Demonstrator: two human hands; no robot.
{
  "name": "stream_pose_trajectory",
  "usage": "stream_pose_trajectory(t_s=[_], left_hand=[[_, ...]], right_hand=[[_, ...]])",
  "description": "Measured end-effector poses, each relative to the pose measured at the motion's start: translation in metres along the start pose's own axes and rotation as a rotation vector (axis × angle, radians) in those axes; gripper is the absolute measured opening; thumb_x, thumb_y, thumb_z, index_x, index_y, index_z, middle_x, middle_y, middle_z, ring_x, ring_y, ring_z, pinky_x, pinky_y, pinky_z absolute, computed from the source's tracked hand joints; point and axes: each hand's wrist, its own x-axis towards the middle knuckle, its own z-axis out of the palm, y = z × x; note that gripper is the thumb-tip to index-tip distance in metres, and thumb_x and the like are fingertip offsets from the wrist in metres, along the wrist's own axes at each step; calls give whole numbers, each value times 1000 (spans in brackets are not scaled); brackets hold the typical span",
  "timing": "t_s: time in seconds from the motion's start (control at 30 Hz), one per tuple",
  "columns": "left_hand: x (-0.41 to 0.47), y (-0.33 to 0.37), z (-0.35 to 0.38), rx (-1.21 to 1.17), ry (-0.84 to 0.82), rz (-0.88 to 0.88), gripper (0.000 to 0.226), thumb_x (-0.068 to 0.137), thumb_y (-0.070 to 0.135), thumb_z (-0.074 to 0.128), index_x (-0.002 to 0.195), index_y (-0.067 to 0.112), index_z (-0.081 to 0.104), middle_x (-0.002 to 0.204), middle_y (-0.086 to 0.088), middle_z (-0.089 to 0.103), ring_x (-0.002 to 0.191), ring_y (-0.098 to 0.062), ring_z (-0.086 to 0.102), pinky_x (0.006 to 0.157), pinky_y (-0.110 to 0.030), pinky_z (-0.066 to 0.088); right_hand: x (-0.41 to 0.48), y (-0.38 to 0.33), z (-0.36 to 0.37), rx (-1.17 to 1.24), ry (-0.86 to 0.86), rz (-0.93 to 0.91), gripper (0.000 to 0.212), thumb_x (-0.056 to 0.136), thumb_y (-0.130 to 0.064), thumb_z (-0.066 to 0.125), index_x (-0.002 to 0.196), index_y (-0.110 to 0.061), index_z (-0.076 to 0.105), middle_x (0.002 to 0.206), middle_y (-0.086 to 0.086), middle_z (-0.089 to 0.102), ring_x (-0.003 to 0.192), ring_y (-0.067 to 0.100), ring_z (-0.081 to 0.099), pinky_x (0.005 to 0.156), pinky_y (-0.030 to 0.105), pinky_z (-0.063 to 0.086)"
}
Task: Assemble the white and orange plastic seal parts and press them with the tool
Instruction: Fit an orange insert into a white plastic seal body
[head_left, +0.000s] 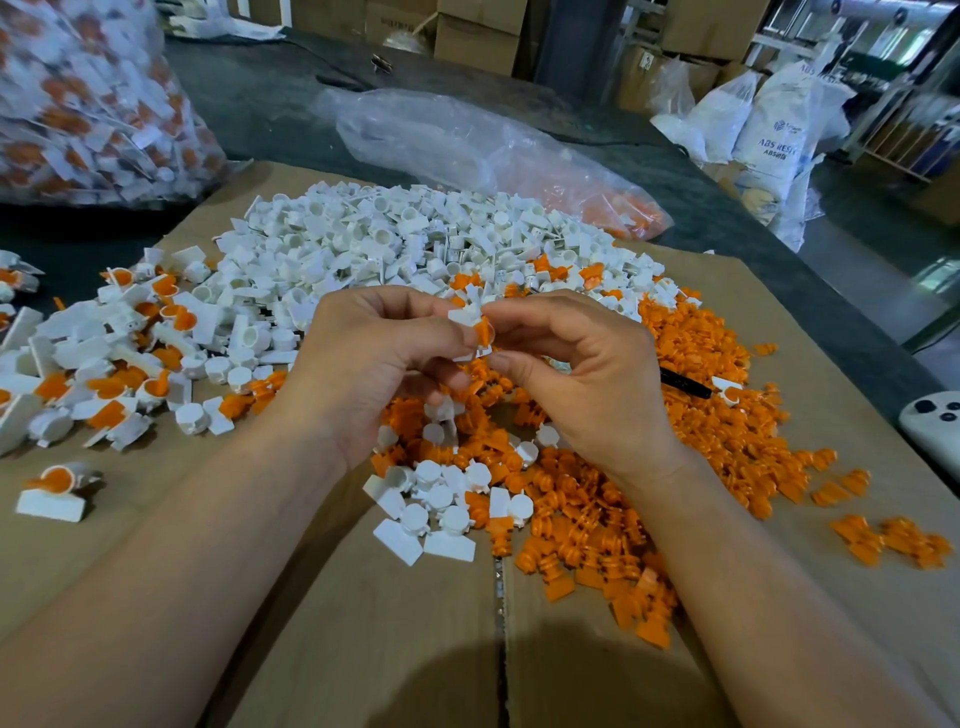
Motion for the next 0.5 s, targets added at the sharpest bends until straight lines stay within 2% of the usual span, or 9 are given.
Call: stream_pose_trajectory(t_s=[0.2, 0.4, 0.5], left_hand=[[-1, 1, 0, -6, -6, -1, 20, 67, -5, 69, 56, 11, 65, 51, -5, 62, 39, -14, 56, 36, -16, 40], [-2, 2, 0, 5, -27, 8, 22, 67, -4, 70, 52, 12, 67, 52, -6, 64, 40, -13, 57, 38, -17, 44], [-2, 2, 1, 6, -23, 17, 23, 68, -6, 69, 53, 11, 67, 53, -9, 65, 41, -14, 58, 39, -17, 46]], right_hand=[[0, -2, 0, 23, 6, -11, 42, 73, 2, 70, 108, -15, 58, 91, -11, 59, 85, 5, 62, 79, 18, 52], [0, -3, 1, 26, 23, -37, 39, 73, 1, 70, 106, -17, 57, 90, -13, 59, 84, 5, 62, 77, 18, 52], [0, -5, 1, 27, 27, -32, 37, 72, -6, 72, 105, -17, 58, 88, -11, 60, 83, 8, 63, 76, 23, 54]])
